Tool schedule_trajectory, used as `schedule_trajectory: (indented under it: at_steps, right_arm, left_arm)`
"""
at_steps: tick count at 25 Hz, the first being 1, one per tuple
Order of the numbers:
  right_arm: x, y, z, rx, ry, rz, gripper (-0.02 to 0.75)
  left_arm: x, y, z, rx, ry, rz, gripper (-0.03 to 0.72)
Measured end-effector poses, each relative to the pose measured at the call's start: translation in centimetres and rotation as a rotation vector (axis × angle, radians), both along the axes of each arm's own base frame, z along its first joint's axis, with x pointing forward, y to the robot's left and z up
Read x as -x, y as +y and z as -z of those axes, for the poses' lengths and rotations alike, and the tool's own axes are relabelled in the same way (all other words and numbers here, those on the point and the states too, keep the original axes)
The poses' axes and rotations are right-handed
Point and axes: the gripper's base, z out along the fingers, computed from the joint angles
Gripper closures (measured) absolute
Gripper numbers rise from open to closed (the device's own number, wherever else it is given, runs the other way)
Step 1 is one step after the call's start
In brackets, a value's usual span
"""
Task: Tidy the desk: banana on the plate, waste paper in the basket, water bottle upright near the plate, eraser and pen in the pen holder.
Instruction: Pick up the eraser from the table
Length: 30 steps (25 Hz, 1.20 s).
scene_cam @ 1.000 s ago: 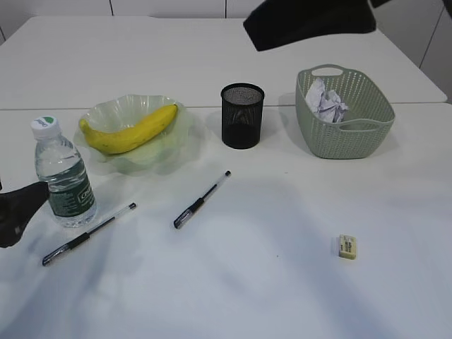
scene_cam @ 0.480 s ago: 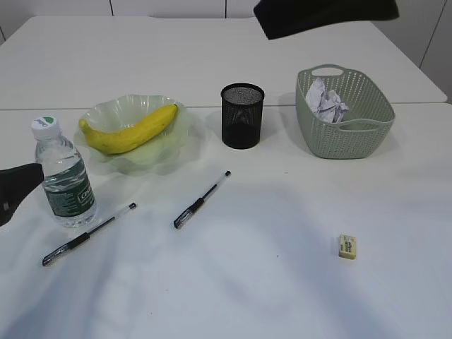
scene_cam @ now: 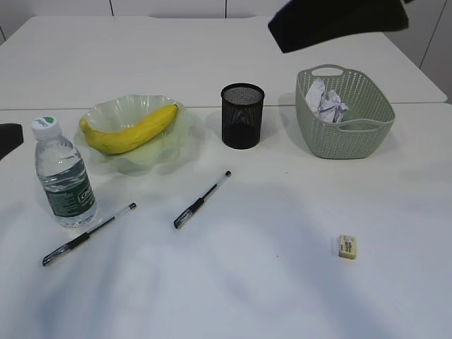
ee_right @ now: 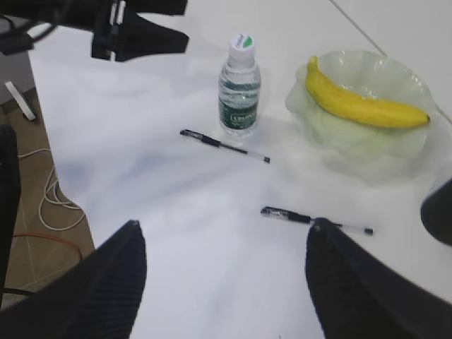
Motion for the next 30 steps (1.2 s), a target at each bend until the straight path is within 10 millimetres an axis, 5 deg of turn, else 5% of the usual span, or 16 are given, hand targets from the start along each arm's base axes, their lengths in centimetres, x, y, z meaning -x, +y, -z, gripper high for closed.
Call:
schedule_trajectory:
  at_steps: [16, 30]
  right_arm:
    - [-0.5, -2.2, 1.4, 0.169, 0.179, 0.315, 0.216]
    - [2.4, -4.5, 0.5, 0.251, 0.149, 0.432, 0.216]
  left_arm:
    - [0.0, 0.2, -3.6, 0.001, 0.016, -0.022, 0.098]
    - [0.0, -0.7, -5.6, -0.015, 0.027, 0.093, 0.098]
